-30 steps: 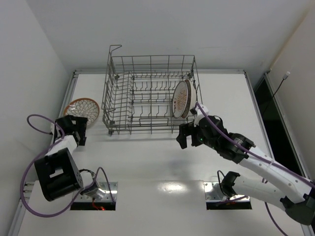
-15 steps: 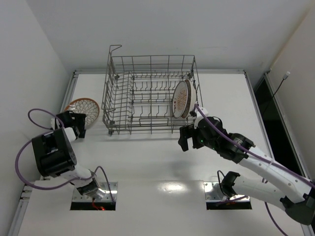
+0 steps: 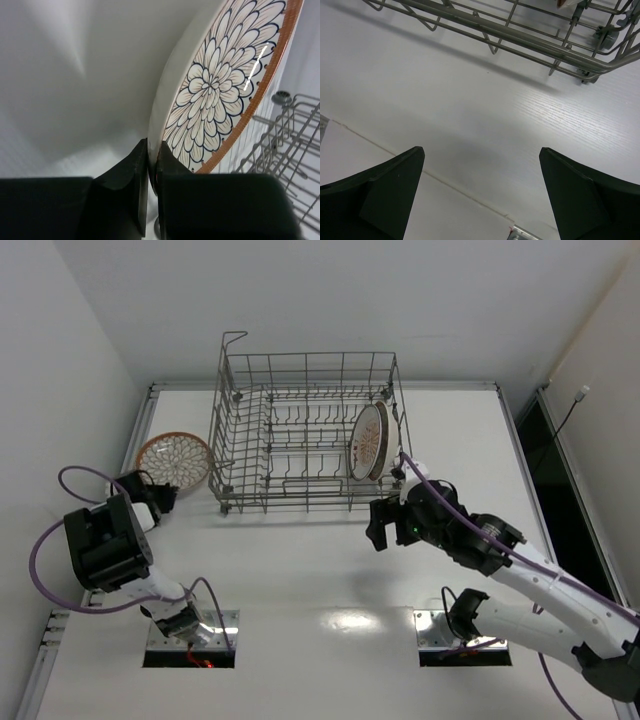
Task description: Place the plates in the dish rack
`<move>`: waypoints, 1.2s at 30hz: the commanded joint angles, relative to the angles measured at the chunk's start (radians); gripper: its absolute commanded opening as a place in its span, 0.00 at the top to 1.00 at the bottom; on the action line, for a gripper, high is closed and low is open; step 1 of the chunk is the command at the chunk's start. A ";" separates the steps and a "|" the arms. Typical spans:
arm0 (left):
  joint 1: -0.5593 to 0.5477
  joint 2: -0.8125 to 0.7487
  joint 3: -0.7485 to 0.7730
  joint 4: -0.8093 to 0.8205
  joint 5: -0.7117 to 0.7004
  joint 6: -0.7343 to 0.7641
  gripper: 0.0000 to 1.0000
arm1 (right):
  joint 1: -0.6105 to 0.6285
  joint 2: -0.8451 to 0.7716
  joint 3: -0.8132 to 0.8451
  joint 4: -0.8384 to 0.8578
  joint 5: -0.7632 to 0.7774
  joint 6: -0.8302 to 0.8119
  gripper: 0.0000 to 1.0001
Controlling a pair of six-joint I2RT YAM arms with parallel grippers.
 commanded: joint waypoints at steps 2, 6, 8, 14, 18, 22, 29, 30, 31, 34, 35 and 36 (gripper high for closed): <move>-0.003 -0.124 -0.037 -0.012 0.023 0.046 1.00 | 0.005 -0.029 -0.004 0.003 -0.024 0.022 0.00; 0.007 -0.283 0.029 -0.115 0.014 0.055 1.00 | 0.005 -0.029 -0.004 0.023 -0.046 0.013 0.00; 0.007 -0.358 0.147 -0.240 -0.021 0.081 1.00 | 0.005 -0.019 -0.004 0.032 -0.057 0.013 0.00; -0.006 -0.483 0.351 -0.431 -0.179 0.075 1.00 | 0.005 0.013 -0.004 0.088 -0.136 0.013 0.00; -0.006 -0.550 0.429 -0.459 -0.251 0.052 1.00 | 0.005 0.014 0.008 0.078 -0.159 0.013 0.00; -0.006 -0.612 0.491 -0.480 -0.185 0.064 1.00 | 0.005 -0.008 0.020 0.068 -0.179 -0.007 0.00; -0.139 -0.716 0.417 -0.222 0.221 -0.052 1.00 | -0.006 -0.060 0.201 0.058 -0.129 -0.029 0.00; -0.154 -0.728 0.417 -0.235 0.244 -0.043 1.00 | -0.006 -0.060 0.236 0.069 -0.112 -0.029 0.00; -0.168 -0.757 0.396 -0.235 0.305 -0.032 1.00 | -0.006 -0.042 0.268 0.069 -0.083 -0.029 0.00; -0.226 -0.808 0.377 -0.232 0.368 -0.043 1.00 | -0.015 0.059 0.416 0.042 -0.087 -0.056 0.00; -0.245 -0.822 0.388 -0.259 0.377 -0.034 1.00 | -0.028 0.152 0.489 0.028 -0.104 -0.056 0.00; -0.286 -0.831 0.402 -0.338 0.378 -0.005 1.00 | -0.040 0.193 0.520 0.028 -0.148 -0.069 0.00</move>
